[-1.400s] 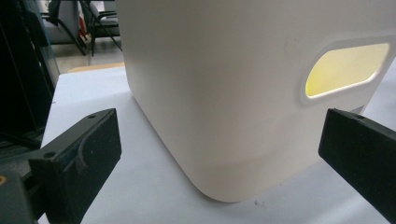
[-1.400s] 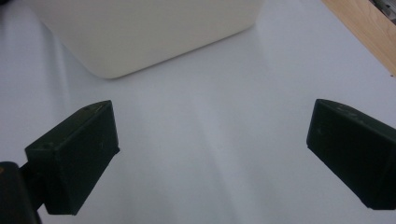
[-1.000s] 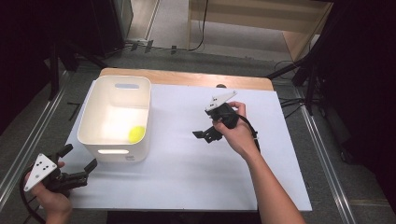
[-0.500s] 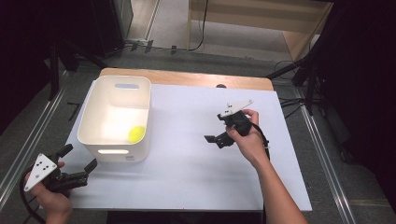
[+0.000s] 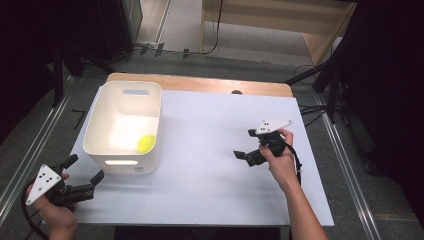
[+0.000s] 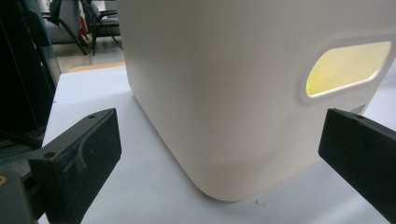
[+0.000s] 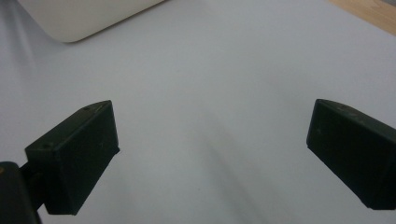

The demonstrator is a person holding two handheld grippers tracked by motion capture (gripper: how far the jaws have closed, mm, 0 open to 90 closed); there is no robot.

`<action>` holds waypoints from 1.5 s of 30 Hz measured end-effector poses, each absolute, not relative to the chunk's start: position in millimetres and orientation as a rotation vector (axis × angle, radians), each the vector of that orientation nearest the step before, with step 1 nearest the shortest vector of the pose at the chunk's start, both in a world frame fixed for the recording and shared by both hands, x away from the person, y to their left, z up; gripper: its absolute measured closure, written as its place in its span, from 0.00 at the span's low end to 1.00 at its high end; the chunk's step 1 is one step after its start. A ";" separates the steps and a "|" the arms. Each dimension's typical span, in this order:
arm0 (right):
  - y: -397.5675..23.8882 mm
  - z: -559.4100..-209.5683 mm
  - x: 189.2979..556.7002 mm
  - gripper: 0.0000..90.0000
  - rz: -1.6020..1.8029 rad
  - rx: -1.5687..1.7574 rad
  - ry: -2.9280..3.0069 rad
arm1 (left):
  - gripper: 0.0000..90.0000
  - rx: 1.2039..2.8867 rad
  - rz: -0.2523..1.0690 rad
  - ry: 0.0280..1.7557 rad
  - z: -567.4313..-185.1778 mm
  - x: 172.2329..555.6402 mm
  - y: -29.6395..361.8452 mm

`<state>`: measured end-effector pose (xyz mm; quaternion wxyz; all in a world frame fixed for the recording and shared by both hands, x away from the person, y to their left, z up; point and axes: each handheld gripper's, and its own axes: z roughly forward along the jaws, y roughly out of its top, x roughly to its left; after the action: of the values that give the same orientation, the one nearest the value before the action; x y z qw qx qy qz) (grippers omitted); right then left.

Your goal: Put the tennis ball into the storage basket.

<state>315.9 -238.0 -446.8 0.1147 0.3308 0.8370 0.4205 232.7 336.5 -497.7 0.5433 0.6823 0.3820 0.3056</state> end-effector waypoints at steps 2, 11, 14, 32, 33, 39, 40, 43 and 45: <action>-245.5 -449.2 311.9 0.01 1.243 0.980 2.433 | 0.00 1.620 0.726 0.907 -497.6 232.6 336.5; -279.9 -461.1 290.7 0.01 1.304 1.049 2.325 | 0.00 1.619 0.727 0.907 -497.7 232.6 336.2; -288.5 -465.6 283.9 0.01 1.316 1.068 2.300 | 0.00 1.619 0.728 0.908 -497.7 232.5 336.1; -338.5 -498.6 240.9 0.01 1.393 1.188 2.139 | 0.00 1.624 0.732 0.910 -497.8 232.7 335.9; -340.7 -500.3 238.3 0.01 1.409 1.195 2.125 | 0.00 1.623 0.733 0.909 -497.9 232.9 335.9; -357.7 -511.4 221.4 0.01 1.451 1.246 2.032 | 0.00 1.631 0.733 0.902 -497.7 233.1 335.7; -361.1 -512.2 218.8 0.01 1.456 1.242 2.016 | 0.00 1.631 0.734 0.904 -497.7 233.3 335.6; -369.4 -513.9 210.5 0.01 1.440 1.247 1.976 | 0.00 1.632 0.738 0.911 -497.7 233.8 335.1; -375.3 -516.6 205.3 0.01 1.439 1.277 1.950 | 0.00 1.634 0.740 0.915 -497.8 233.8 334.7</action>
<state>205.3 -375.3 -516.6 0.1998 0.4569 0.6974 0.5147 233.8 334.7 -497.8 0.5346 0.6856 0.3841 0.3108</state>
